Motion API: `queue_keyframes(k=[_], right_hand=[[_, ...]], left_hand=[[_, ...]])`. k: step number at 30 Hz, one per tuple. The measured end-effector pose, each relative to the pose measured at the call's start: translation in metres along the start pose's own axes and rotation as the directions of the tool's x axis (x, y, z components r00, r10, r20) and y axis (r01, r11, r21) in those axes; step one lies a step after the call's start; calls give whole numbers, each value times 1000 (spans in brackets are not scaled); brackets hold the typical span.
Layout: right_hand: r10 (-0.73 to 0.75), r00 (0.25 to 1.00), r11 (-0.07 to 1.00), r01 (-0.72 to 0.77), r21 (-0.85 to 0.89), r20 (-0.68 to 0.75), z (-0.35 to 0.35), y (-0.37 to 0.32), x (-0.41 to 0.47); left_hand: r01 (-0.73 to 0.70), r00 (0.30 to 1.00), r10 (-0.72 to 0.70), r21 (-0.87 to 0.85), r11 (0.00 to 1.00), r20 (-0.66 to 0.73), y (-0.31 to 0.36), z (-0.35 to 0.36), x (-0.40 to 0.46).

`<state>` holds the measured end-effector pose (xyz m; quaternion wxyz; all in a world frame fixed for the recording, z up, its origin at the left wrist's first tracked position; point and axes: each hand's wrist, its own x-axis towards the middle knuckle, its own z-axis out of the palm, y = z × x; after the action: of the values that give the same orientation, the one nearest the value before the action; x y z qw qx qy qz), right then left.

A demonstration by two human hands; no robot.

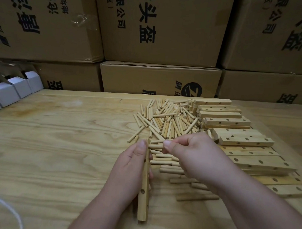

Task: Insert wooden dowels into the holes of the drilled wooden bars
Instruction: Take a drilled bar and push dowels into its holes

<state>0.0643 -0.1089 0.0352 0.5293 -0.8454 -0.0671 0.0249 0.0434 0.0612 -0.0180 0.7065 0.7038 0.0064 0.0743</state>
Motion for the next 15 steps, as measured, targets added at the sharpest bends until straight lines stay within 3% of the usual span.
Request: queue_keyframes(k=[4,6,8,9,11,15], right_hand=[[-115,992,993,113,-42,-58,-5,-1,4],[-263,962,922,229,-311,-71,-8,-1,4],[-376,927,751,309,-583,7,-9,0,3],[-386,921,697,322,-641,43,-9,1,2],[-374,924,698,336,-632,77,-9,5,3],[-284,956,838,286,-464,75,-10,9,5]], left_hand=[[31,997,-21,-138,990,73,5,2,0],[59,995,-50,-115,992,84,4,2,1],[78,993,-71,-73,994,97,4,1,1],[79,991,-73,-53,995,108,3,1,1],[77,989,-74,-15,997,131,1,2,1],[63,988,-65,20,998,138,3,0,0]])
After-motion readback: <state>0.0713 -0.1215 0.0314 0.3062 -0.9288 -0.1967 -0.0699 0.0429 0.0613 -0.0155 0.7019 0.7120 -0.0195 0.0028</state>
